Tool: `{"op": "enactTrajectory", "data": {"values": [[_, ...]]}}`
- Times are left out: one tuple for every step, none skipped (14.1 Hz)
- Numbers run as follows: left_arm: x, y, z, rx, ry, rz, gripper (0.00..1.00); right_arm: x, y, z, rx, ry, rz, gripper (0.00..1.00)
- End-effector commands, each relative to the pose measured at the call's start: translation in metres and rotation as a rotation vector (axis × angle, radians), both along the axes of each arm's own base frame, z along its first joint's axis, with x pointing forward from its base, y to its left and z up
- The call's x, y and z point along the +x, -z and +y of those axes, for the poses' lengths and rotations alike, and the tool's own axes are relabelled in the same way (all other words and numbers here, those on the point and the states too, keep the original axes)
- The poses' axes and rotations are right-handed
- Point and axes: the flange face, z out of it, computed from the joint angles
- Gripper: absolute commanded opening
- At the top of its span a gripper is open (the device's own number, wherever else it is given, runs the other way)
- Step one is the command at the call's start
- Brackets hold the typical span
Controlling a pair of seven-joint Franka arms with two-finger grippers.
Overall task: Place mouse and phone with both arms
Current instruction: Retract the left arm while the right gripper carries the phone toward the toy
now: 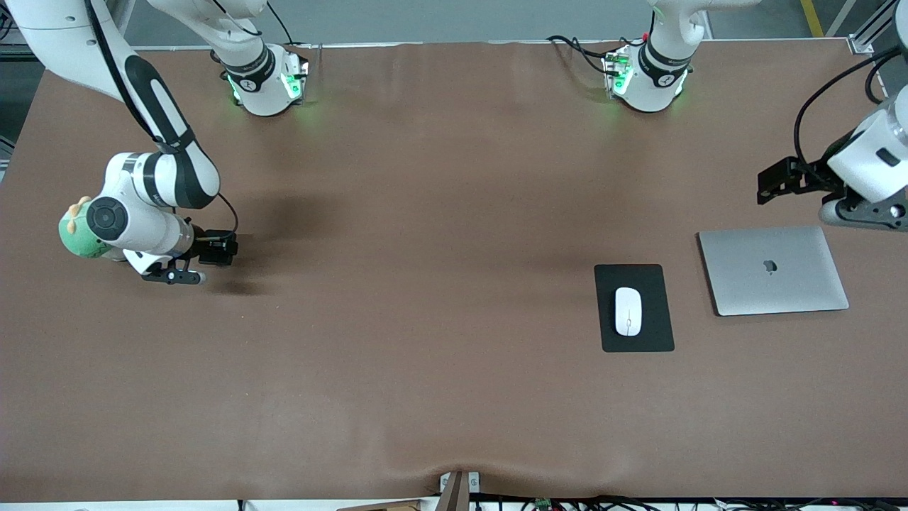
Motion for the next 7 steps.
{"op": "enactTrajectory", "data": {"values": [[-0.018,-0.021,-0.002,-0.011,0.001,-0.004,1.00,-0.008,0.004,-0.013,-0.010,-0.018,-0.023,0.00],[-0.023,-0.021,-0.003,-0.010,0.004,-0.003,1.00,-0.010,0.009,-0.017,-0.011,-0.019,-0.025,0.00],[-0.033,-0.023,-0.002,-0.010,0.003,-0.006,1.00,-0.010,0.013,-0.018,-0.011,-0.018,-0.028,0.00],[-0.038,-0.020,-0.003,-0.028,0.002,-0.005,1.00,-0.012,0.019,-0.019,-0.010,-0.018,-0.031,0.00],[-0.037,-0.017,-0.003,-0.057,-0.012,-0.011,1.00,-0.015,0.025,-0.018,-0.010,-0.019,-0.045,0.00],[-0.035,-0.015,-0.005,-0.064,-0.013,-0.008,1.00,-0.018,0.030,-0.017,-0.008,-0.020,-0.052,0.00],[-0.033,-0.014,-0.007,-0.065,-0.011,-0.008,1.00,-0.018,0.032,-0.017,-0.008,-0.022,-0.050,0.00]]}}
